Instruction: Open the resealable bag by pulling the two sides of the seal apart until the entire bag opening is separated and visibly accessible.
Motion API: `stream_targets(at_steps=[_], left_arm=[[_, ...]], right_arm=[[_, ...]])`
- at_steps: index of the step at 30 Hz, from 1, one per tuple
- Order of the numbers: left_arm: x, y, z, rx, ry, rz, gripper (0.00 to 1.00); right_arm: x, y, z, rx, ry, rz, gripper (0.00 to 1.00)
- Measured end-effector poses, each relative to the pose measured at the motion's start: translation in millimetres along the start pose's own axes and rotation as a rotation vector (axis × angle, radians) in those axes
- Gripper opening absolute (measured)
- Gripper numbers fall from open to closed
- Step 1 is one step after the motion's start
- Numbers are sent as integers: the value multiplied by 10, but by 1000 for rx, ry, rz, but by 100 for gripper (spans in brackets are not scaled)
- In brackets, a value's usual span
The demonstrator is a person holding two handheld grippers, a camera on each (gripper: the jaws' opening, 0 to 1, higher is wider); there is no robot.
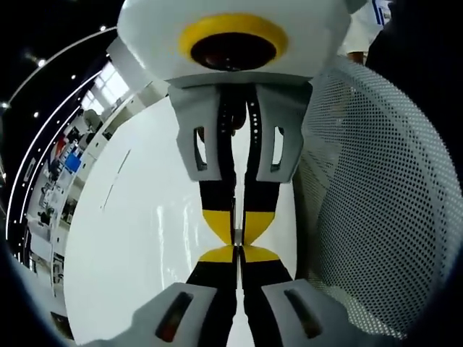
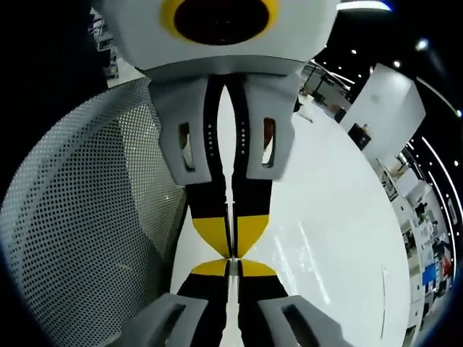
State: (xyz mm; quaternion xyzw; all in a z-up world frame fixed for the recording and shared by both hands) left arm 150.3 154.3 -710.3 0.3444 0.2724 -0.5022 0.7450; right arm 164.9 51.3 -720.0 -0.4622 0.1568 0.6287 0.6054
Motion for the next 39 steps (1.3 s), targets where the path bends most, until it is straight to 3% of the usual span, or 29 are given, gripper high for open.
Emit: stream_targets(at_steps=[6,15,23,25,27,34,35,39], left_arm=[[-12,-27,6,27,-3,-9,0],[-41,-28,-17,-20,-3,-8,0],[-50,-9,-26,-19,0,-5,0],[-45,-15,-39,33,-1,-24,0],[-35,-23,-25,74,-6,-1,0],[-1,-44,33,84,-1,15,0],[-17,-29,47,95,-21,53,0],[-35,-37,38,82,-26,27,0]], right_arm=[[-18,31,-22,12,2,9,0],[-80,57,-153,43,24,3,0],[-92,56,-103,29,33,-16,0],[-88,55,-101,24,36,-14,0],[-74,52,-105,26,33,-18,0],[-75,46,-85,20,32,-19,0],[-79,45,-91,27,30,-21,0],[-110,23,-97,91,6,-22,0]])
Point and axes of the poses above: the point that each gripper's makers call its tool centre point, and the gripper's own axes: x roughly forward along the fingers, y roughly to its left, z roughly out of its top, the point moved 10 cm from there along -x, roughly backward along the fingers, and after that the axes turned 8 degrees about -x, right-handed, at the moved point
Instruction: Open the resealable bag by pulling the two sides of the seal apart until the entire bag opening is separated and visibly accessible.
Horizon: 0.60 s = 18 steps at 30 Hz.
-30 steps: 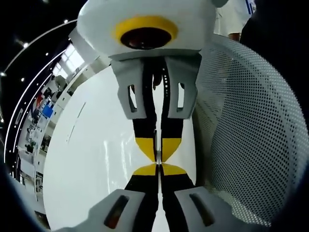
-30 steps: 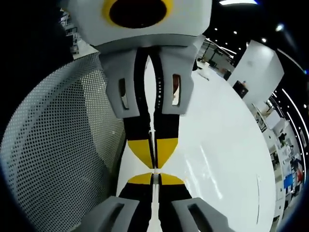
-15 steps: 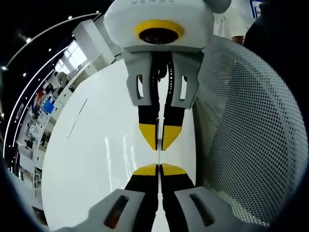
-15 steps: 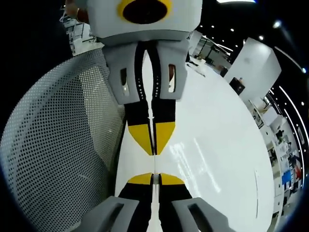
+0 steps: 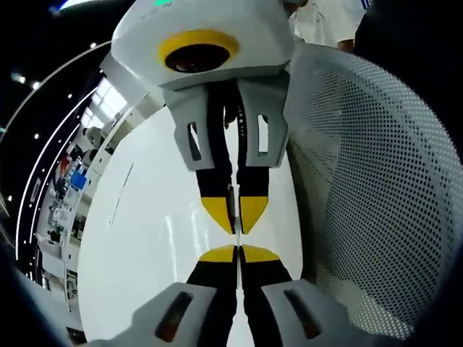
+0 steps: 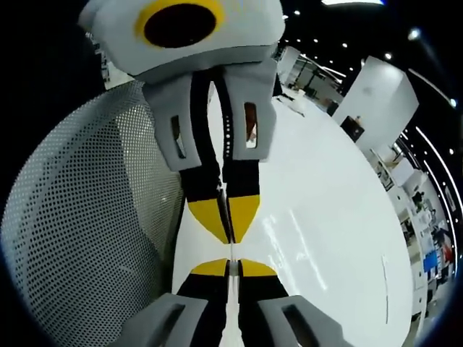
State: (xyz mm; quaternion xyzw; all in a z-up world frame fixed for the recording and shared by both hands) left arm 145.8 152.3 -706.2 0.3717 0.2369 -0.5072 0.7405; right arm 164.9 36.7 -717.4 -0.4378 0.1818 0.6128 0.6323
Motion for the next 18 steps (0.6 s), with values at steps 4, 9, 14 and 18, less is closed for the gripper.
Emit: stream_targets(at_steps=[4,9,14,18], left_arm=[[3,11,-11,-1,10,-20,0],[0,6,-3,6,17,-30,0],[1,19,2,-9,24,-18,0],[-15,20,4,-79,30,11,0]], right_arm=[[28,18,14,22,-16,-2,1],[32,1,53,-12,-21,-6,2],[35,-6,55,-25,-18,7,0],[28,-9,47,-13,-30,9,0]])
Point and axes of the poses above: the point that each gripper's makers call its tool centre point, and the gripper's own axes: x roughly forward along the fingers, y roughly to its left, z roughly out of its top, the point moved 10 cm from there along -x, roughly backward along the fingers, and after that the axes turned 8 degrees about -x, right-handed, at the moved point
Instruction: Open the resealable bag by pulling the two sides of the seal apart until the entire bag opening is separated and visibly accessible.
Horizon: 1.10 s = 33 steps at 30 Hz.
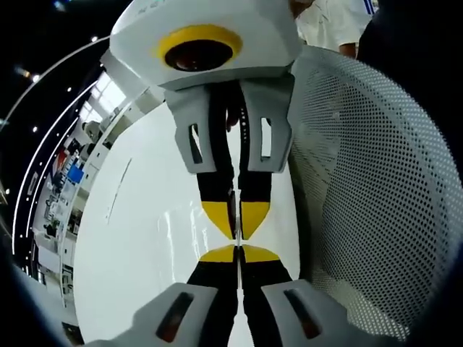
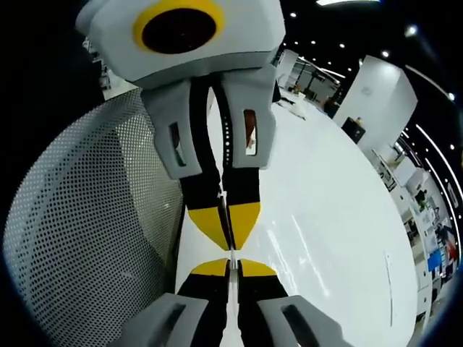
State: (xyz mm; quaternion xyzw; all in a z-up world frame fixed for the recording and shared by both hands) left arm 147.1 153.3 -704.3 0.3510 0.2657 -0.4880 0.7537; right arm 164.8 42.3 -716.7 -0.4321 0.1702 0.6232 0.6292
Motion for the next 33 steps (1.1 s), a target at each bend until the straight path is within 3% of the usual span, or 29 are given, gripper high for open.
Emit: stream_targets(at_steps=[33], left_arm=[[-37,16,-126,-20,7,-22,0]], right_arm=[[-115,68,-257,26,73,-3,0]])
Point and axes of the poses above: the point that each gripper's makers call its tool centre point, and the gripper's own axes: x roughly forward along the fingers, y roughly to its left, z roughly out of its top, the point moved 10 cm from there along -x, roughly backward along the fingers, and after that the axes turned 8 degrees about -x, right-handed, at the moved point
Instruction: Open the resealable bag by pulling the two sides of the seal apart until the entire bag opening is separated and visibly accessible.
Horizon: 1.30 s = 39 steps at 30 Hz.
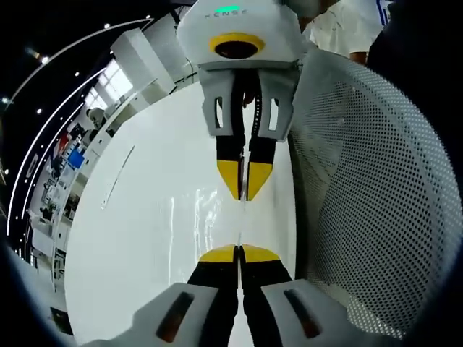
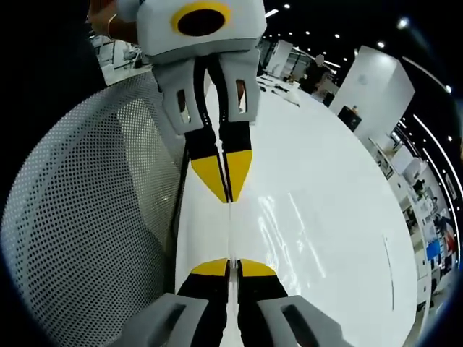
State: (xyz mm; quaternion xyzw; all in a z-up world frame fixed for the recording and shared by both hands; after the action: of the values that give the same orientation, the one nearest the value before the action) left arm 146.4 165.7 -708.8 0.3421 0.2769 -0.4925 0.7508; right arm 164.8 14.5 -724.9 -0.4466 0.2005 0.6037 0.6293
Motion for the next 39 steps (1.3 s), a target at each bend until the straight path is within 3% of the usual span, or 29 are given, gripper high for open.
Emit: stream_targets(at_steps=[39], left_arm=[[-23,-85,-160,-11,12,-3,0]], right_arm=[[-102,57,-179,10,53,3,0]])
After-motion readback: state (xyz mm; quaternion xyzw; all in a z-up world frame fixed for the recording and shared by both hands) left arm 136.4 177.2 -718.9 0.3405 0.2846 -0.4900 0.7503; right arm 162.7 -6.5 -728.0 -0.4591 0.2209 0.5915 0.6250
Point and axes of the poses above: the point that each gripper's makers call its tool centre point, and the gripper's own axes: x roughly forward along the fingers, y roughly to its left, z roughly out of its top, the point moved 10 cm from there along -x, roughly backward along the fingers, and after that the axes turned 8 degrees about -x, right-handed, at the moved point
